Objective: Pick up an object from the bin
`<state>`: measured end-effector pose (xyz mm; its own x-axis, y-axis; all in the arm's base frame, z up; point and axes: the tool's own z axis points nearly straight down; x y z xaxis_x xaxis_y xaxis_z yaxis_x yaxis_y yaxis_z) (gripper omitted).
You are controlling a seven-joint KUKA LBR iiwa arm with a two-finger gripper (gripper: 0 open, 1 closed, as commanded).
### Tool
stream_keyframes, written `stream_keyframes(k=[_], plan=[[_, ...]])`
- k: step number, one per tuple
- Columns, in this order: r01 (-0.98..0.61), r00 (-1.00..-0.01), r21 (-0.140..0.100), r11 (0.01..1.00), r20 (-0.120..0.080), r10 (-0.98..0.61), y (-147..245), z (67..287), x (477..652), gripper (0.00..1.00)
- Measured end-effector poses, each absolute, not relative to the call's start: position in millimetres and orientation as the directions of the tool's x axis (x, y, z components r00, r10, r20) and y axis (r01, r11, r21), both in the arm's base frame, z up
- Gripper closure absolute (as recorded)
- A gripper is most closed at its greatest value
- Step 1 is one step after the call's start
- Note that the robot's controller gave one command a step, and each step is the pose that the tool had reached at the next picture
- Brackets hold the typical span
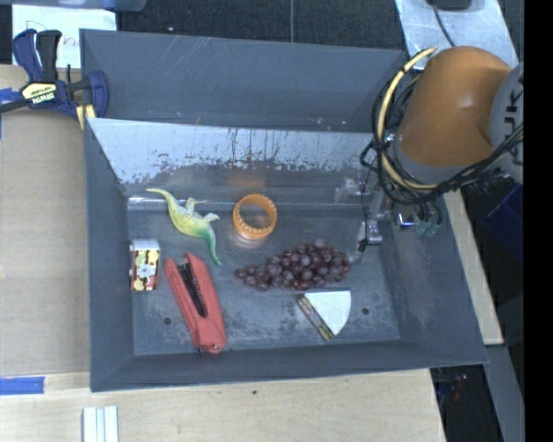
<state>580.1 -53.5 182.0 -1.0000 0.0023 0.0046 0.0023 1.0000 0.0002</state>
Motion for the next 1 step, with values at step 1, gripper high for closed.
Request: stream_keyframes(k=[1], plan=[[0.001, -1.000, 0.000, 1.000, -0.004, 0.001, -53.3, 186.6, 581.9, 0.00]])
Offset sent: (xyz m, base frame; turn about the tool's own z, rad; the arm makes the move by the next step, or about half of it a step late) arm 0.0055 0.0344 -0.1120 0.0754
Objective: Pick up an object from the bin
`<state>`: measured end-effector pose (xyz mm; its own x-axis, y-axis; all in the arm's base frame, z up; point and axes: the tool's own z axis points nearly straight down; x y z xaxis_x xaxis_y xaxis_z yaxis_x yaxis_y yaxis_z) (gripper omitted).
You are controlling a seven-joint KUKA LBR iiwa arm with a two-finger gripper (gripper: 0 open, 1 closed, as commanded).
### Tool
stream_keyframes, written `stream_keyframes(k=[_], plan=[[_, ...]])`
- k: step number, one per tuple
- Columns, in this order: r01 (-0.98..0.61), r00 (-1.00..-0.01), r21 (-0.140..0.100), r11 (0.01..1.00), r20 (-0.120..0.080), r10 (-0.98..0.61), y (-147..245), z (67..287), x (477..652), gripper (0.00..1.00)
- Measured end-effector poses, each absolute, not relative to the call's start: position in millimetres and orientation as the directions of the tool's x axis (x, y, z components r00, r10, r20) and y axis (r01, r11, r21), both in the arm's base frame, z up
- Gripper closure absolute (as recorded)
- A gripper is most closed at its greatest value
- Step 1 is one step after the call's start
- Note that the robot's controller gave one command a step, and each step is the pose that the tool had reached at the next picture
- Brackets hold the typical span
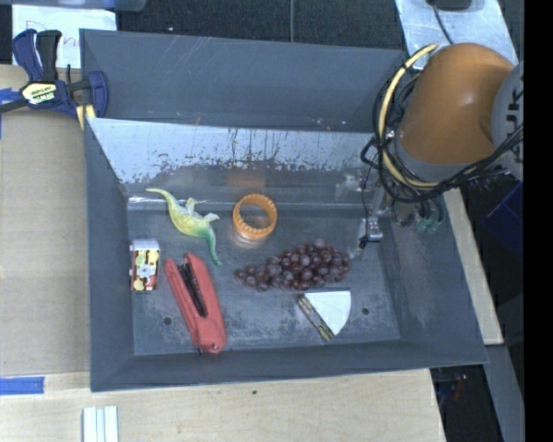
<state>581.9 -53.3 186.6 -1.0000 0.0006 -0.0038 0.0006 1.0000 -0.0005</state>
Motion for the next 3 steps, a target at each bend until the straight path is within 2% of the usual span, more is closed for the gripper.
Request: stream_keyframes(k=[1, 2, 3], plan=[[0.058, -0.998, 0.000, 0.998, -0.008, 0.058, -29, 104, 586.4, 0.00], [-0.190, -0.982, -0.005, 0.982, -0.012, -0.190, -8, 85, 588.5, 0.00], [-0.226, -0.974, -0.004, 0.974, -0.012, -0.226, 3, 93, 590.2, 0.00]])
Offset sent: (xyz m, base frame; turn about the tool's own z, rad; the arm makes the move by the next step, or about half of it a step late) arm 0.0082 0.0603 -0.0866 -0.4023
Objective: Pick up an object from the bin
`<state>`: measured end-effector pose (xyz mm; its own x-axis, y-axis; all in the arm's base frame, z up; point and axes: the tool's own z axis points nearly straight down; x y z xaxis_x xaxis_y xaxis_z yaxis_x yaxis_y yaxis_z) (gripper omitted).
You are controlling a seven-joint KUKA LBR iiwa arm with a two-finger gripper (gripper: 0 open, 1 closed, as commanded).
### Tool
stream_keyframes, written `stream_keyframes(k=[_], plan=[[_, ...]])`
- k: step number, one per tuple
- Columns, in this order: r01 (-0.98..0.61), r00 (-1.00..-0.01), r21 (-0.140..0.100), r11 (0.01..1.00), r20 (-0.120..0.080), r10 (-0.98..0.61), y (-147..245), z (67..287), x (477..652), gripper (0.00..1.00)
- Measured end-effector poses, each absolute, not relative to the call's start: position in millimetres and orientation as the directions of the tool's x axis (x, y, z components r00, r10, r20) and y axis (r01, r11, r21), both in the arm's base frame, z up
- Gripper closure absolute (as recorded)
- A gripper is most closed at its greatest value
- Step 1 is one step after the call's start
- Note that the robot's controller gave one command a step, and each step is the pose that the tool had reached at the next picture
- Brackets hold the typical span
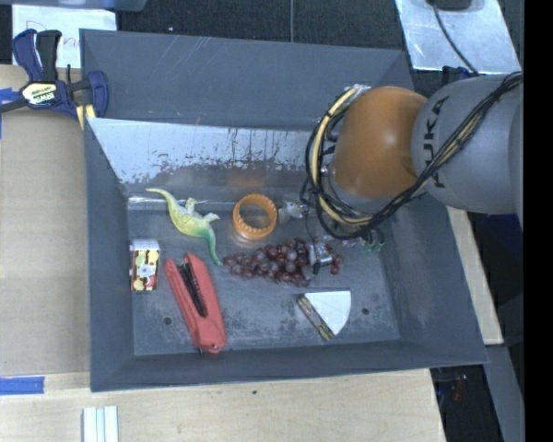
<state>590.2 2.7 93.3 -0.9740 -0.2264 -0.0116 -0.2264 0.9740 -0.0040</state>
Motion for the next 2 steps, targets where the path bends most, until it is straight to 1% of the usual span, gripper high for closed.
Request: stream_keyframes(k=[1, 2], plan=[[-0.047, -0.999, -0.004, 0.999, -0.011, -0.047, 14.7, 76.3, 591.5, 0.00], [0.050, -0.999, 0.000, 0.999, -0.021, 0.050, 11.7, 74.3, 594.5, 1.00]])
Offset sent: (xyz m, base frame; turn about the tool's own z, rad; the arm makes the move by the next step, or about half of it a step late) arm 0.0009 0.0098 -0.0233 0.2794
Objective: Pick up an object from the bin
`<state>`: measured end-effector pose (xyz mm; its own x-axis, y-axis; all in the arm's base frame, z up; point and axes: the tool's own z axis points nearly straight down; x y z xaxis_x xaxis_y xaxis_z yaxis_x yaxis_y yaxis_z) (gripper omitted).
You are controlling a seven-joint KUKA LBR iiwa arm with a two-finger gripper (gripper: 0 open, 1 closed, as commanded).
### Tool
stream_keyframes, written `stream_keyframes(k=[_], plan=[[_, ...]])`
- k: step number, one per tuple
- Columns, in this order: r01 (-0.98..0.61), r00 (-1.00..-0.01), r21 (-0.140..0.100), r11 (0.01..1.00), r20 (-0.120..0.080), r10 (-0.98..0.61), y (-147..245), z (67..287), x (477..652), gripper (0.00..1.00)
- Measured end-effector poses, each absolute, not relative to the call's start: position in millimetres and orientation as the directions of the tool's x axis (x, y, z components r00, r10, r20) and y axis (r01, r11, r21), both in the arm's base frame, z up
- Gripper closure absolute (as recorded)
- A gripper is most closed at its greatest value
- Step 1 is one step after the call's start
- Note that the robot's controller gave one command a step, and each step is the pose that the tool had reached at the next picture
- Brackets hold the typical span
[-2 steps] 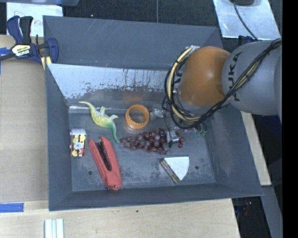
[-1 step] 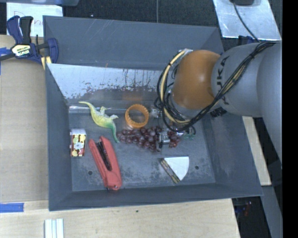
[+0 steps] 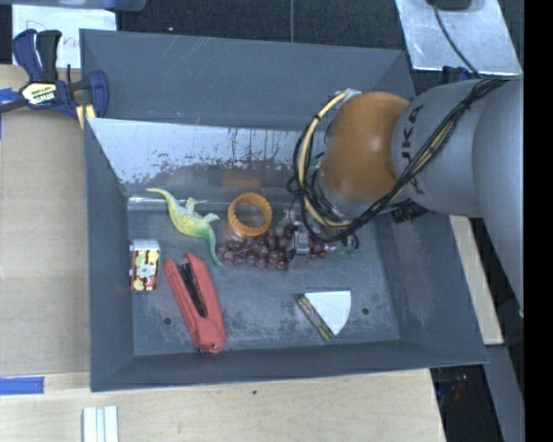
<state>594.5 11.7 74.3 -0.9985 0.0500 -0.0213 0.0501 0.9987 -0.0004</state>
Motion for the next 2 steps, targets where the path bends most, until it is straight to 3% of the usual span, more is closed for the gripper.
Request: stream_keyframes(k=[2], plan=[[0.050, -0.999, 0.000, 0.999, -0.023, 0.050, 11.6, 80.1, 594.1, 1.00]])
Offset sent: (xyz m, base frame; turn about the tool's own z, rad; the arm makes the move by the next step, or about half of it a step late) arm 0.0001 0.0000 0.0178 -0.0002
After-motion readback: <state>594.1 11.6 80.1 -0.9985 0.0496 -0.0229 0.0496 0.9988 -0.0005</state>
